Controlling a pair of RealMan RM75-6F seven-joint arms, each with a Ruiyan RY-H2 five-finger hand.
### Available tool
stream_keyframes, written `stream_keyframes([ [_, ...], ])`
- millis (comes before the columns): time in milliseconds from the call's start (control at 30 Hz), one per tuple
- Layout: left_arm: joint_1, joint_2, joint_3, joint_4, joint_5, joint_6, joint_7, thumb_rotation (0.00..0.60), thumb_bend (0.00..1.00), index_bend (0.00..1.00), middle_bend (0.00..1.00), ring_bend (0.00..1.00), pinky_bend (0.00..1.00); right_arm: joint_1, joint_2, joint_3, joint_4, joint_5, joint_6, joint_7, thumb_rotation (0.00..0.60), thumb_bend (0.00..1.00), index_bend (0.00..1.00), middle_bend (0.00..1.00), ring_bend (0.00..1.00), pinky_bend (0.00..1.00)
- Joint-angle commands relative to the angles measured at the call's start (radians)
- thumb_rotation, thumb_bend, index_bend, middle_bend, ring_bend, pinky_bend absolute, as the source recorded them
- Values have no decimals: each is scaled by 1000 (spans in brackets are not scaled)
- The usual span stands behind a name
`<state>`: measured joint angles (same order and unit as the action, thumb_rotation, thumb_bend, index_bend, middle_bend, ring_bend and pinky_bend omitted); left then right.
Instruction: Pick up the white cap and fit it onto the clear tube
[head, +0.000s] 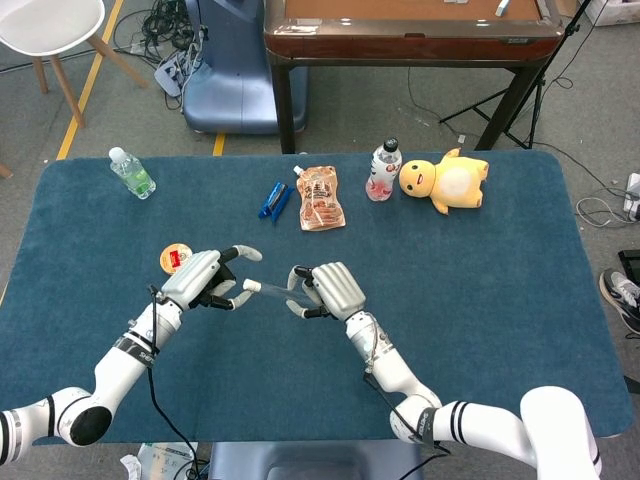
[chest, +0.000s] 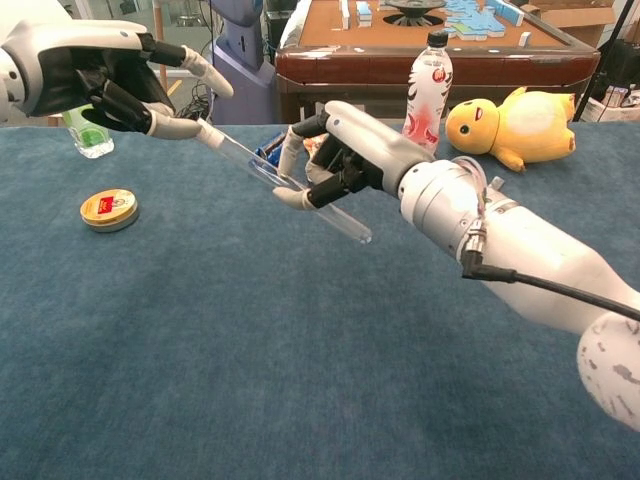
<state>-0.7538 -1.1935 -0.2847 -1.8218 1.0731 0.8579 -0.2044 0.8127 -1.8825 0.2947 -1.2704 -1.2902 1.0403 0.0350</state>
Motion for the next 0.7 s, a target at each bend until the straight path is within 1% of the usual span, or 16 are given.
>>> stream_keyframes([
  [33,2,6,0,2,-6,0,-1,600,300,194,1000,1000,1000,-10,56,-15,-44,21,-34,-46,600,607,699,921,950,1000],
  [233,9,17,8,21,-13,8,13,600,300,189,1000,1000,1000,-12,199,-45,-116,94,-130,-194,600,607,700,921,950,1000],
  [400,20,15,25,32,-14,28,46,600,300,190,1000,1000,1000,-11,268,-65,-136,180,-196,-265,600,607,700,921,947,1000],
  [567,31,14,45,24,-2,52,89,600,301,190,1000,1000,1000,1,289,-89,-109,240,-242,-319,600,607,700,910,941,1000],
  [700,37,11,56,16,3,66,115,600,300,190,1000,1000,1000,19,264,-100,-53,281,-264,-353,600,606,700,900,936,1000],
])
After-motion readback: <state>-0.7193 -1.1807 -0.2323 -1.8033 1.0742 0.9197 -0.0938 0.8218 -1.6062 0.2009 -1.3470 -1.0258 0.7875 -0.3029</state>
